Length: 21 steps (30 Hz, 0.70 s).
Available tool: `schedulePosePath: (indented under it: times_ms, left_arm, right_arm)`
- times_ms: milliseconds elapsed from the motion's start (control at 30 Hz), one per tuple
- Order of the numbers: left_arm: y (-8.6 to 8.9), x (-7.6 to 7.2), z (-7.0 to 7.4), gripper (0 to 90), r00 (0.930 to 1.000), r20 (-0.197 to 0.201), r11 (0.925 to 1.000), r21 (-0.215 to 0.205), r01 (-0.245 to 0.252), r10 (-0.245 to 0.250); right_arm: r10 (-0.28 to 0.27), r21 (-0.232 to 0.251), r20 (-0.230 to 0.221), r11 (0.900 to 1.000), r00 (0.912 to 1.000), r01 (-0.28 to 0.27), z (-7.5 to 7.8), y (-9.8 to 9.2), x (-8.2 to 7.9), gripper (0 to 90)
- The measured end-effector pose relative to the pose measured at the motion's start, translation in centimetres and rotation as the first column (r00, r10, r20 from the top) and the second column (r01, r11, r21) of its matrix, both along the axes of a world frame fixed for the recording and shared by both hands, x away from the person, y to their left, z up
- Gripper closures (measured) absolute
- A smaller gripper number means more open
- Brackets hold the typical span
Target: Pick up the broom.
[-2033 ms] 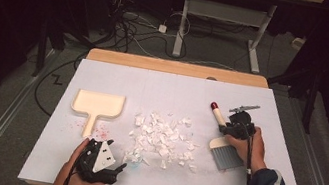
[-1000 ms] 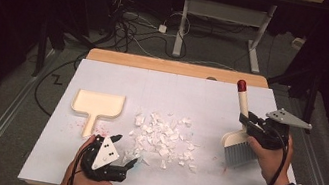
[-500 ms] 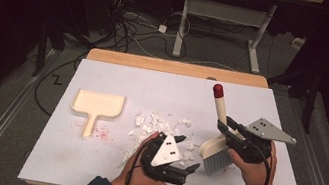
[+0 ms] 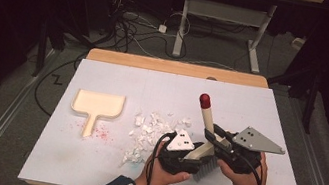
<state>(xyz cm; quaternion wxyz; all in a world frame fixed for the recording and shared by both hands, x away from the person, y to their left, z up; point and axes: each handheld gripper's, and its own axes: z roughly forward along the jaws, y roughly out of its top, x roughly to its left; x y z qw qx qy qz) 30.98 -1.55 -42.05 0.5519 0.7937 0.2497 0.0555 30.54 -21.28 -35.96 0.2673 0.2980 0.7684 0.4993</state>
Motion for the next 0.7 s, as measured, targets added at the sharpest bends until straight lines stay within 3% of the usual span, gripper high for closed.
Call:
schedulePosePath:
  times_ms: [100, 267, 367, 467, 567, 600, 700]
  left_arm:
    - [0.9, 0.1, 0.1, 60.4, 0.9999, -0.006, 0.9994, -0.031, 0.012, -0.012]
    - [2.7, 0.0, 1.1, 64.8, 0.9981, 0.025, 0.9984, 0.007, 0.056, -0.056]
    - [3.5, -0.2, 1.7, 64.9, 0.9948, 0.034, 0.9946, 0.042, 0.095, -0.096]
    - [4.3, -0.6, 1.9, 64.9, 0.9874, 0.038, 0.9858, 0.074, 0.151, -0.154]
    - [4.7, -1.0, 2.1, 64.9, 0.9743, 0.046, 0.9677, 0.135, 0.213, -0.221]
    - [4.8, -1.1, 2.1, 64.9, 0.9709, 0.047, 0.963, 0.147, 0.226, -0.235]
    - [4.8, -1.4, 2.1, 64.8, 0.9483, 0.043, 0.9367, 0.176, 0.303, -0.314]
  right_arm:
    - [0.006, 0.023, -0.003, 1.0, 1.0, -0.006, 0.2, -0.1, -0.2, 71.6]
    - [0.08, 0.048, 0.003, 0.996, 0.9968, -0.08, 1.0, -0.7, -0.8, 69.6]
    - [0.171, 0.059, 0.024, 0.983, 0.985, -0.172, 1.6, -1.4, -1.2, 60.5]
    - [0.283, -0.008, 0.007, 0.959, 0.959, -0.283, 1.9, -2.2, -1.5, 50.7]
    - [0.384, -0.08, -0.051, 0.919, 0.9221, -0.387, 1.4, -3.1, -1.4, 45.6]
    - [0.399, -0.09, -0.066, 0.91, 0.9146, -0.404, 1.1, -3.3, -1.4, 44.6]
    - [0.469, -0.131, -0.153, 0.863, 0.8699, -0.488, 0.0, -3.2, -1.3, 39.5]
